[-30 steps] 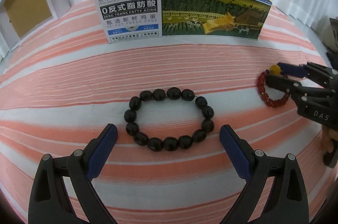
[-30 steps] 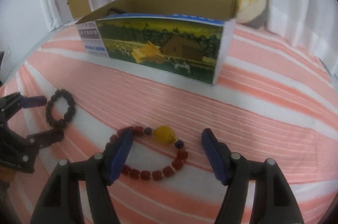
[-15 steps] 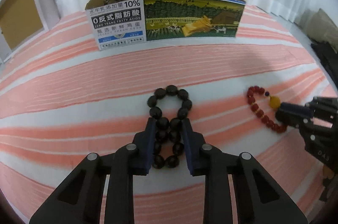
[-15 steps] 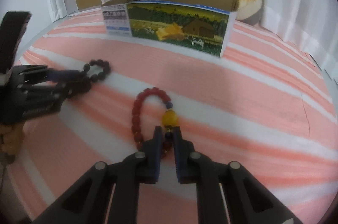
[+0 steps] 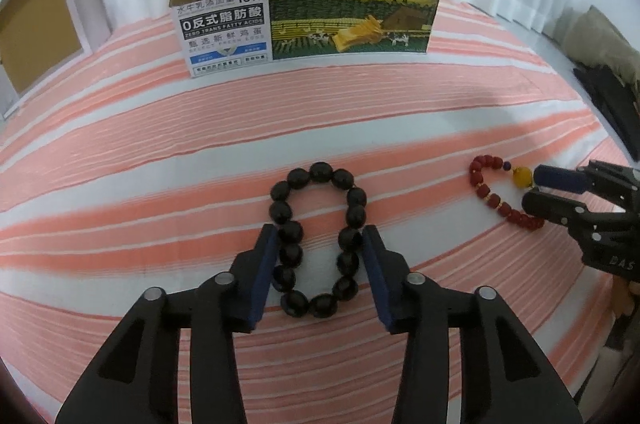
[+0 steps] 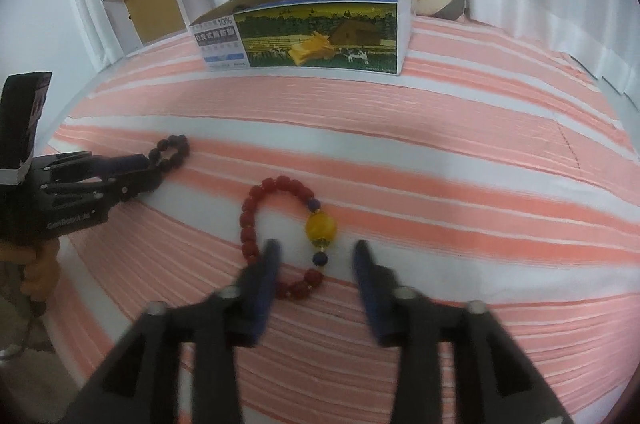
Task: Organize jewelry
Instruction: 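Grasp the black bead bracelet with the left tool while the right tool grasps the red bead bracelet, then lift and carry both bracelets over the cardboard box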
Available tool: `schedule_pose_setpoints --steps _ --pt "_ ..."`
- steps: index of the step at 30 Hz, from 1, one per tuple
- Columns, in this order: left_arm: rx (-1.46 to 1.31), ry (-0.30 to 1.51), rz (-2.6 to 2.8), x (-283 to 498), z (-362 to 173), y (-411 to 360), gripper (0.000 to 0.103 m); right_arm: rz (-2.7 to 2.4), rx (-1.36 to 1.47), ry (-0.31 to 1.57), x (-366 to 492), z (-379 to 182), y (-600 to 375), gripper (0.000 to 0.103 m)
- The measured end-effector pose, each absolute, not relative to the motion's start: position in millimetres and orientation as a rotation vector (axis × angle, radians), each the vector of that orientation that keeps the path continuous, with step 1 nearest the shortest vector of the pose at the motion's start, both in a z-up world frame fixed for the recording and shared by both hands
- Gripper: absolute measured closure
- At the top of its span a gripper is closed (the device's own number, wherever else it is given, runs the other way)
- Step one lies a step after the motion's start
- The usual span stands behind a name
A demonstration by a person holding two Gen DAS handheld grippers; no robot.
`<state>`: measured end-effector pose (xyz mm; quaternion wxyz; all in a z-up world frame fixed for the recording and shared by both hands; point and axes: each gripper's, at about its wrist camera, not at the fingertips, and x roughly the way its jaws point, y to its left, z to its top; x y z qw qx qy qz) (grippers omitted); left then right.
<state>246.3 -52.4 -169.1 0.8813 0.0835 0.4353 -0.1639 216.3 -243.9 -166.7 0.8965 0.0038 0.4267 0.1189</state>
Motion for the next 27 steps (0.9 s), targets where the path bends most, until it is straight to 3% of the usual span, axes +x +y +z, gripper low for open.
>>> schedule_pose_setpoints --steps 3,4,5,6,8,27 --pt "0.179 0.906 -0.334 246 -170 -54 0.057 0.212 -0.014 0.878 222 -168 -241 0.061" --pt "0.187 0.904 -0.326 245 -170 -56 0.06 0.205 -0.011 0.868 224 -169 -240 0.061" --pt "0.187 0.903 -0.325 244 -170 -55 0.072 0.201 -0.013 0.862 227 -170 -239 0.061" --pt "0.182 0.906 -0.33 243 -169 -55 0.075 0.192 -0.028 0.86 229 -170 -236 0.062" --pt "0.157 0.917 -0.343 242 -167 -53 0.08 0.186 -0.05 0.865 229 -168 -232 0.086" --pt "0.009 0.856 -0.373 219 -97 -26 0.08 0.263 0.078 0.761 189 -92 -232 0.086"
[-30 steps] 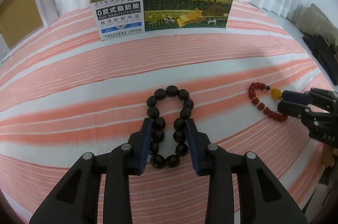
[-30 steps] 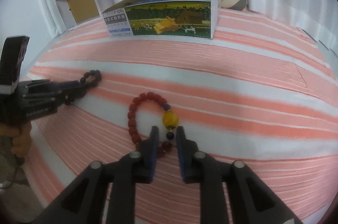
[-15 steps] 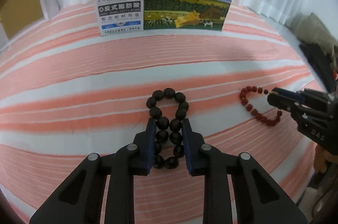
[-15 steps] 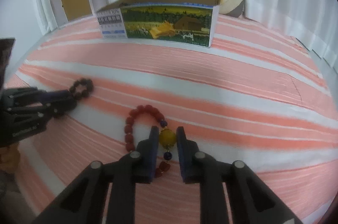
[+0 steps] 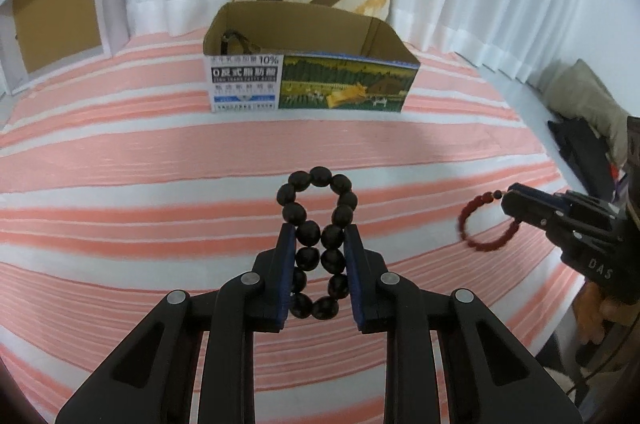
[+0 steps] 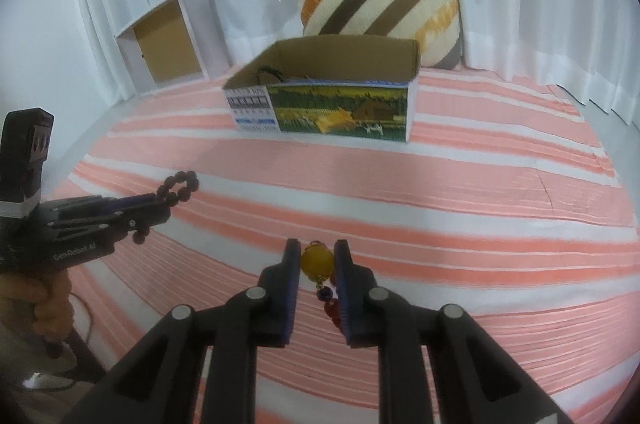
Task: Organize jewelry
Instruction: 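Lift and carry both bracelets over the cardboard box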
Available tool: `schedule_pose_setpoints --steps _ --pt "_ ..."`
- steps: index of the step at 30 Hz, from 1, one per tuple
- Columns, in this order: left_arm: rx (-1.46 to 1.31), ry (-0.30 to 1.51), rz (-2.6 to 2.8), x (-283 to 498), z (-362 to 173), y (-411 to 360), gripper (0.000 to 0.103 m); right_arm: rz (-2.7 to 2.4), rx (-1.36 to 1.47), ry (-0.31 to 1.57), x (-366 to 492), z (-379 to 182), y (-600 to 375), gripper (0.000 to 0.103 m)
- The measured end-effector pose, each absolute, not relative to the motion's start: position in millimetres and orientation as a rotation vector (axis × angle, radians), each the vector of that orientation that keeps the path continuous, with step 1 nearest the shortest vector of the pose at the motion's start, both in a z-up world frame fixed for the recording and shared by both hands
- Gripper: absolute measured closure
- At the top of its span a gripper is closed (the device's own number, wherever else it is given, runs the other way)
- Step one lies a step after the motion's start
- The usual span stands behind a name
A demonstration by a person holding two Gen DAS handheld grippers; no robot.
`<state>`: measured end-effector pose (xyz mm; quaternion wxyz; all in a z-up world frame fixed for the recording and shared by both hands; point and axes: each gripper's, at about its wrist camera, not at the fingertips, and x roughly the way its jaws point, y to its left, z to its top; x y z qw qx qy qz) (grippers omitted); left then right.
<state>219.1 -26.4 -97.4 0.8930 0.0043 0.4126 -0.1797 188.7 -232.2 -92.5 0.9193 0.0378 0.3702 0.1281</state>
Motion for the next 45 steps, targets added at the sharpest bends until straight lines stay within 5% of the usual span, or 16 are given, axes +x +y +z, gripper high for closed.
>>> schedule_pose_setpoints --steps 35,45 --pt "0.137 0.835 -0.248 236 -52 -37 0.08 0.305 0.092 0.753 203 -50 -214 0.086" --pt "0.048 0.899 -0.318 304 -28 -34 0.08 0.354 0.105 0.743 257 -20 -211 0.086"
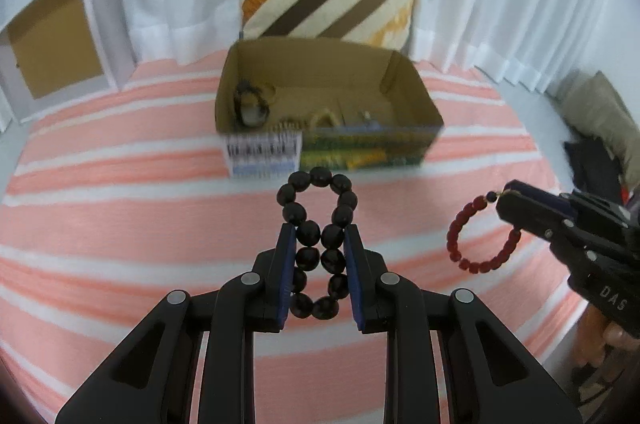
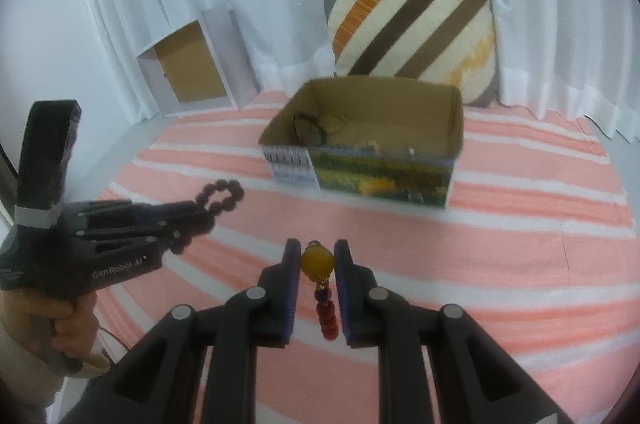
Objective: Organize jewelry
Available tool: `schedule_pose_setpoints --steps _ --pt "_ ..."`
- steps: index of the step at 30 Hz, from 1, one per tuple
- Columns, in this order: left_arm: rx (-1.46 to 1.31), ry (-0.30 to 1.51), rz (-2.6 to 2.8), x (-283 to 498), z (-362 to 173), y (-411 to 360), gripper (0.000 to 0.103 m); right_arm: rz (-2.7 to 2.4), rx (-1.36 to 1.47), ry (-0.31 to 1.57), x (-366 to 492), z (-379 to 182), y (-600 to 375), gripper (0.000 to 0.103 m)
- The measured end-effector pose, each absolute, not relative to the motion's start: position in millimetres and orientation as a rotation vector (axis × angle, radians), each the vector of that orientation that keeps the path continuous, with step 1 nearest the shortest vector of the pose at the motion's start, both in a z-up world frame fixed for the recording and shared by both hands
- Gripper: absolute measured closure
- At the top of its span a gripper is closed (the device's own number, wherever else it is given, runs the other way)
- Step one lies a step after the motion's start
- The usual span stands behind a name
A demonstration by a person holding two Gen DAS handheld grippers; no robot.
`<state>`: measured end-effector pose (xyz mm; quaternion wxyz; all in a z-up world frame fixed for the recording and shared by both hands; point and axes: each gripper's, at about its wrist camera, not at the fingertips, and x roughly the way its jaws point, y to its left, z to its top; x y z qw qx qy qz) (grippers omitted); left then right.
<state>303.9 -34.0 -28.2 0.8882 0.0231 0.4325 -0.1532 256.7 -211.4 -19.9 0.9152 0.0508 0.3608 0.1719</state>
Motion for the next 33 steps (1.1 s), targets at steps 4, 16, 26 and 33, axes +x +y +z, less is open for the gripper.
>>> schedule_pose_setpoints --steps 4,16,26,33 --pt "0.053 0.894 -0.32 360 -11 -41 0.08 0.347 0.107 0.714 304 4 -214 0.086" --pt "0.063 0.913 -0.277 477 -28 -68 0.068 0.277 0.119 0.778 456 -13 -226 0.085" --pt "0.121 0.831 -0.131 466 -31 -60 0.003 0.18 0.129 0.799 459 -28 -238 0.036" --pt "0.193 0.786 -0.038 438 -13 -59 0.003 0.131 0.107 0.801 428 -17 -232 0.035"
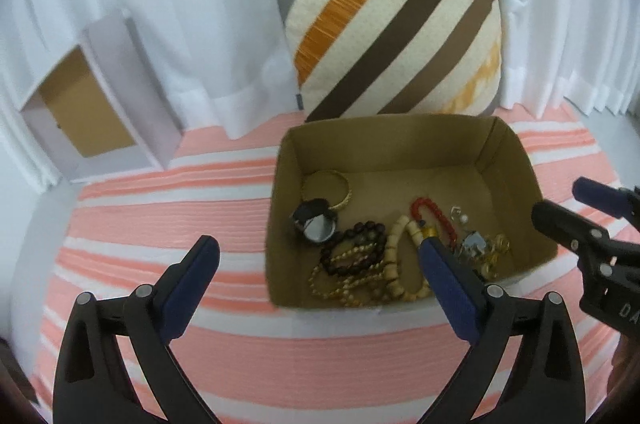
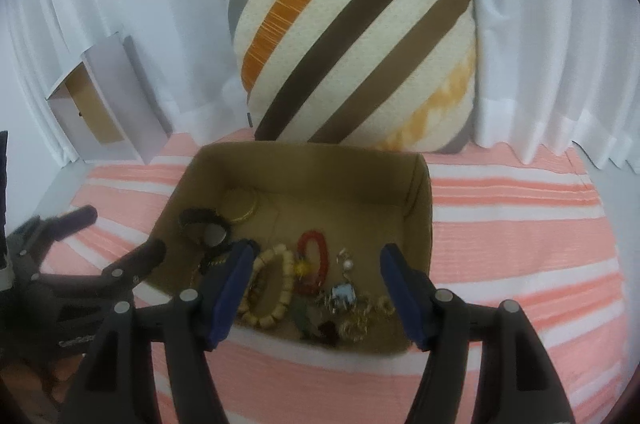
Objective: Organize jewelry
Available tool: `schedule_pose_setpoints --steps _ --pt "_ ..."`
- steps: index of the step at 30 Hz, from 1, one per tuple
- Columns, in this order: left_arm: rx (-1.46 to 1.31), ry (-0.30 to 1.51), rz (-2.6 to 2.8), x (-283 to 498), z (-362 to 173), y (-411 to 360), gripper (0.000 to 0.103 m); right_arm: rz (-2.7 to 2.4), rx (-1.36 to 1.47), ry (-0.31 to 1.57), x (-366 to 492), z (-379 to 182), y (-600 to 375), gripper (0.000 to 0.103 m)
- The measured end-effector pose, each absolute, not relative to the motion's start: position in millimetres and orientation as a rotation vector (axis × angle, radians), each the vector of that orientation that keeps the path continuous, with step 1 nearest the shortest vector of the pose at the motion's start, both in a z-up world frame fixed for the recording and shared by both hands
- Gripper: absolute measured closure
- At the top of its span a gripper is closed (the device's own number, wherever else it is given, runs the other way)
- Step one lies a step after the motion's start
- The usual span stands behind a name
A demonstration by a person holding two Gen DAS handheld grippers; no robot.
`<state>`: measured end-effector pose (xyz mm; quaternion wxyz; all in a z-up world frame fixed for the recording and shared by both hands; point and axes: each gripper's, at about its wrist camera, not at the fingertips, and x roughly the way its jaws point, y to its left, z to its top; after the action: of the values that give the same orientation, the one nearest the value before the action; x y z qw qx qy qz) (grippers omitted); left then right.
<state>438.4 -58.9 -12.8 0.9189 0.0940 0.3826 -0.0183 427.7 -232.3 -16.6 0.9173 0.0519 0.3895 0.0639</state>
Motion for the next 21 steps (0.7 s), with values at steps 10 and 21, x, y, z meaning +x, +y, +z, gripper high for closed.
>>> schedule_pose_setpoints --steps 10,21 --pt "0.084 0.809 -0.031 356 20 -31 0.003 0.099 0.044 0.754 346 23 -220 0.034" --pt "0.073 0.756 0.02 277 49 -13 0.003 0.127 0.015 0.746 268 48 -196 0.034"
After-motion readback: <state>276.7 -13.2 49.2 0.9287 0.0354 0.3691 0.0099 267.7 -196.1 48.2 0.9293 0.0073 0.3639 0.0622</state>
